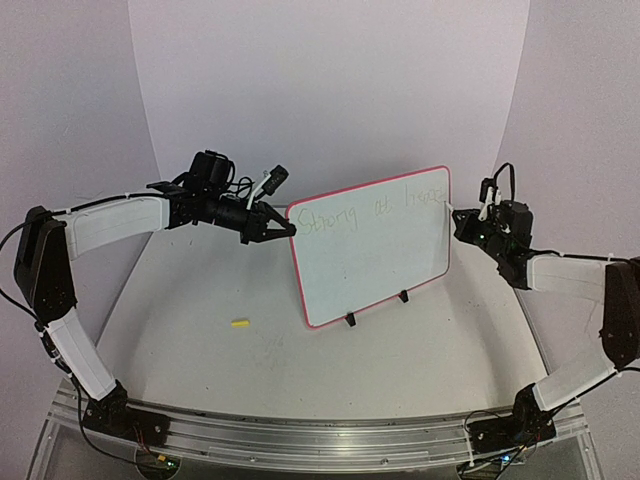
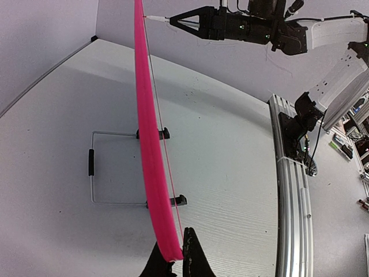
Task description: Write a sentence on the whiteboard
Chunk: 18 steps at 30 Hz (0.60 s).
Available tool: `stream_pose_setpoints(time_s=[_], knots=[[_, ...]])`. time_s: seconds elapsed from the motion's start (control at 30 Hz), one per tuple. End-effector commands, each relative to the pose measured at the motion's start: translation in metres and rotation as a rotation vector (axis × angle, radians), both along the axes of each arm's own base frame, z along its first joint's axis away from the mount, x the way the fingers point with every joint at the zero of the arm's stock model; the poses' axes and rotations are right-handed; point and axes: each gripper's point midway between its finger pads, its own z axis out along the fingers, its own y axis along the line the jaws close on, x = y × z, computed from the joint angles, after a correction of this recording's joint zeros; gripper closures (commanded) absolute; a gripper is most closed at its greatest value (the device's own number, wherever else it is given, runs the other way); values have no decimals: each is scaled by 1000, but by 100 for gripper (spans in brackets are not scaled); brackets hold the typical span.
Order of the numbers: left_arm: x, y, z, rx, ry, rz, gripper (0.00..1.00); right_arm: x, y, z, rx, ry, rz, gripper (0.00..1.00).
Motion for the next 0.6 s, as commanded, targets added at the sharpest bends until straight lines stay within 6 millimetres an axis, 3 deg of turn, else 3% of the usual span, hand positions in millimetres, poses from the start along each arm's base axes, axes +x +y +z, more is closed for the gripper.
stream_pose_setpoints(time_s=[0.0, 0.27, 0.57], knots=[[-13, -6, -13, 38, -7, -47, 100, 10, -1, 19, 1, -48, -16, 100], [-10, -6, -13, 40, -10, -31, 100, -6, -4, 32, 11, -72, -22, 100], [-10, -6, -10, 32, -12, -25, 100, -53, -12, 62, 36, -102, -23, 100]])
